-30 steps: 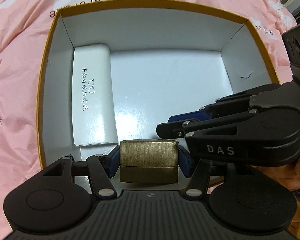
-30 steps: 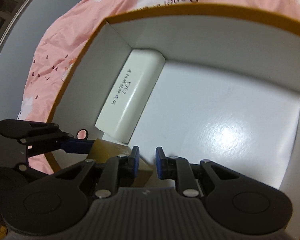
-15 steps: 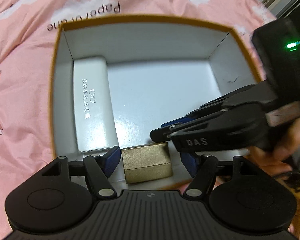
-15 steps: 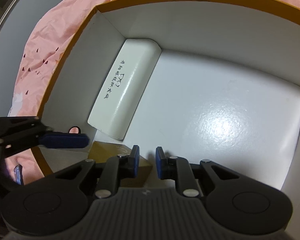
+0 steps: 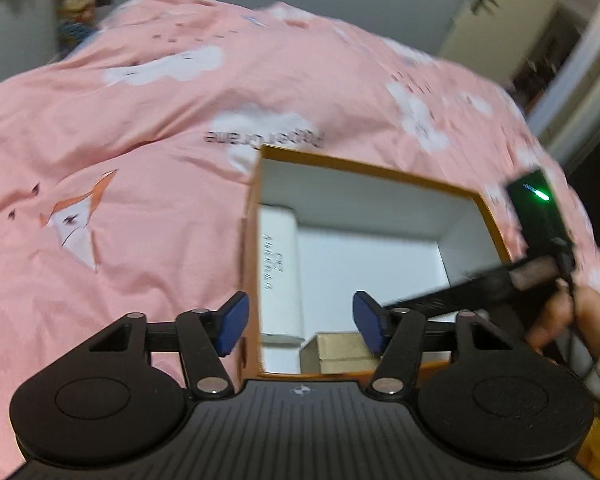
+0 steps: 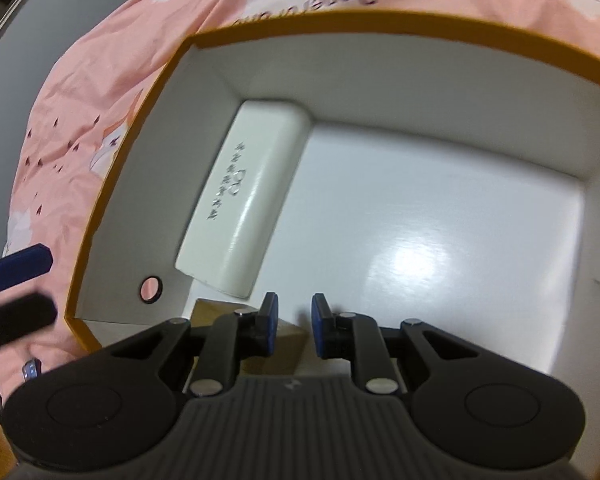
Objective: Organize objects
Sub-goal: 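Lower the gold box into the orange box beside the case and release with left gripper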
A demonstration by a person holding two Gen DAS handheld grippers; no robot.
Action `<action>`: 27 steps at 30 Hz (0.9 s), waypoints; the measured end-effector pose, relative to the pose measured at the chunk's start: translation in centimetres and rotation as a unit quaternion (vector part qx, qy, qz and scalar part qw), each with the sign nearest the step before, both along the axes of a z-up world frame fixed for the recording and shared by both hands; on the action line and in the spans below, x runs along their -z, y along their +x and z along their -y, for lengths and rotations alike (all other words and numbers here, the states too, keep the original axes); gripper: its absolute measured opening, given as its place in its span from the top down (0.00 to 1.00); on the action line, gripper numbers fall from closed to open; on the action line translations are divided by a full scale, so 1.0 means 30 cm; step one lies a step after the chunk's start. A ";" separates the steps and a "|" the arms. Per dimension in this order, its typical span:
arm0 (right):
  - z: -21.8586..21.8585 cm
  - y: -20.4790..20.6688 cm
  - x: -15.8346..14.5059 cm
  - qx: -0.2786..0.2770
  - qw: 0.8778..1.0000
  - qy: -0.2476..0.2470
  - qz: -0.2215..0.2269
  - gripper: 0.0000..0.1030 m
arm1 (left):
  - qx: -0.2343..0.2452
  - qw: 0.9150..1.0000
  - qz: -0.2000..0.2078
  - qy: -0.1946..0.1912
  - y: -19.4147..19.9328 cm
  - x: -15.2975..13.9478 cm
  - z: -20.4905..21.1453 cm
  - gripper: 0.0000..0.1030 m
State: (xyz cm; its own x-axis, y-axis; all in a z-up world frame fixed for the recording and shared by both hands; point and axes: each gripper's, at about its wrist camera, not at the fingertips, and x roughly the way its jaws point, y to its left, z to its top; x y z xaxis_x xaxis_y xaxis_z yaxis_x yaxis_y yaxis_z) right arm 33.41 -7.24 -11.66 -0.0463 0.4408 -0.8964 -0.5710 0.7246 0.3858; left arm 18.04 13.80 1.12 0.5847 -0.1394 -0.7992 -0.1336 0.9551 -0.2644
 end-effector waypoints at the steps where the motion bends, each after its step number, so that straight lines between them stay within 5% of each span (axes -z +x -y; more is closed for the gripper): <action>1: 0.010 -0.003 -0.009 0.001 1.000 -0.009 0.008 0.80 | -0.011 1.000 0.001 -0.007 -0.002 0.014 -0.011 0.43; 5: 0.026 -0.029 -0.013 -0.013 0.998 -0.055 0.030 0.81 | -0.039 0.998 -0.007 -0.039 -0.016 0.061 -0.062 0.62; 13: -0.033 -0.088 0.016 -0.031 0.999 -0.033 0.001 0.89 | -0.045 0.997 -0.011 -0.069 -0.053 0.122 -0.103 0.81; 23: -0.136 -0.129 0.046 -0.053 0.997 -0.010 -0.048 0.94 | -0.045 0.996 -0.018 -0.077 -0.068 0.124 -0.096 0.82; 27: -0.162 -0.147 0.052 -0.070 0.997 -0.023 -0.032 0.96 | -0.045 0.996 -0.018 -0.078 -0.075 0.126 -0.093 0.82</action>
State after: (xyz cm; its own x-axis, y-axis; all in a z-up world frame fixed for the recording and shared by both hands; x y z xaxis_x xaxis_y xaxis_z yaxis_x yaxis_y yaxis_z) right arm 29.00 -2.38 -13.21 -0.1621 0.3837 -0.9091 -0.6428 0.6580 0.3923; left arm 15.80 16.61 -2.65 0.5712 -0.2123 -0.7929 -0.2289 0.8865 -0.4022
